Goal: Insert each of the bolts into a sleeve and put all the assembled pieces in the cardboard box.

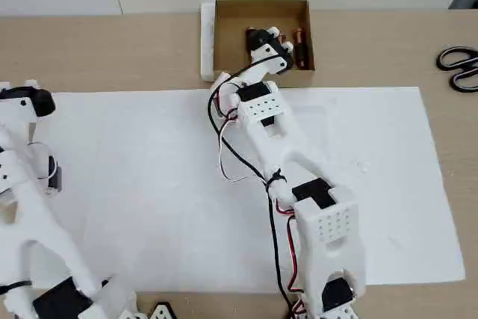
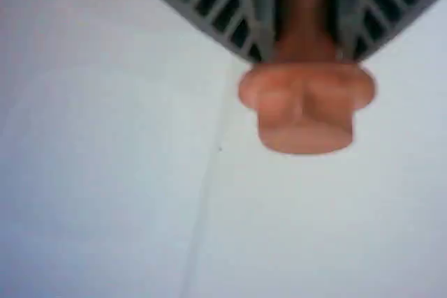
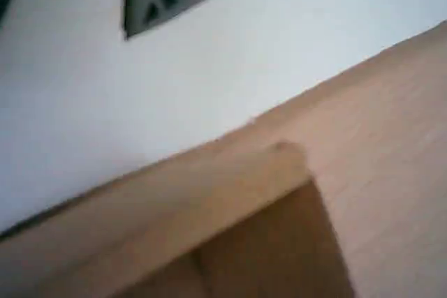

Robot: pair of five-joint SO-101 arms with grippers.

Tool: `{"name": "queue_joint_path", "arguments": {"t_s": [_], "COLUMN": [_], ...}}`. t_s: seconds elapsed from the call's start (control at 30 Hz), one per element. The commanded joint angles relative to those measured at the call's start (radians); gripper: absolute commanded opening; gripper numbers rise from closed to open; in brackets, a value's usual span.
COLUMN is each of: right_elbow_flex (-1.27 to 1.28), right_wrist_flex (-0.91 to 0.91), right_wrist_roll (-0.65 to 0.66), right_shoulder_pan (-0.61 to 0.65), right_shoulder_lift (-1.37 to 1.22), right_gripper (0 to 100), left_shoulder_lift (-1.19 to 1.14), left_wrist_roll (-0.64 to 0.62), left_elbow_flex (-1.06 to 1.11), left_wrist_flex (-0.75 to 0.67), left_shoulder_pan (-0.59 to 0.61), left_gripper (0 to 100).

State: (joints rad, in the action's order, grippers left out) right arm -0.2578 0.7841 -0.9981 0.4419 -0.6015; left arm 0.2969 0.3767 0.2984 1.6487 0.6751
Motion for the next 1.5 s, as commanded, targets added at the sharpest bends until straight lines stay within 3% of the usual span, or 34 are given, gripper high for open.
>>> {"name": "queue_joint_path", "arguments": {"t_s": [0.0,0.13,0.4,0.57,1.1,1.47], "right_elbow_flex": [-0.040,-0.040,-0.043,-0.117,-0.209,-0.209], "right_wrist_flex": [0.002,0.002,0.024,0.150,0.433,0.645], "right_wrist_roll": [-0.003,0.000,0.002,0.014,0.255,0.595], "right_shoulder_pan": [-0.021,-0.022,-0.031,-0.058,-0.047,0.025], "right_shoulder_lift": [-0.008,-0.015,-0.005,0.065,0.469,0.727], "right_gripper": [12.1,0.9,1.0,0.9,0.9,0.3], "left_shoulder_lift": [0.044,0.044,0.044,0.046,0.046,0.044], "left_wrist_roll": [0.005,0.005,0.005,0.005,-0.002,-0.121], "left_elbow_flex": [-0.005,-0.005,-0.005,-0.007,-0.114,-0.219], "left_wrist_flex": [-0.009,-0.009,-0.009,0.005,0.086,0.103], "left_shoulder_pan": [0.003,0.003,0.003,0.000,-0.101,-0.279], "left_gripper": [1,1,1,1,1,1]}}
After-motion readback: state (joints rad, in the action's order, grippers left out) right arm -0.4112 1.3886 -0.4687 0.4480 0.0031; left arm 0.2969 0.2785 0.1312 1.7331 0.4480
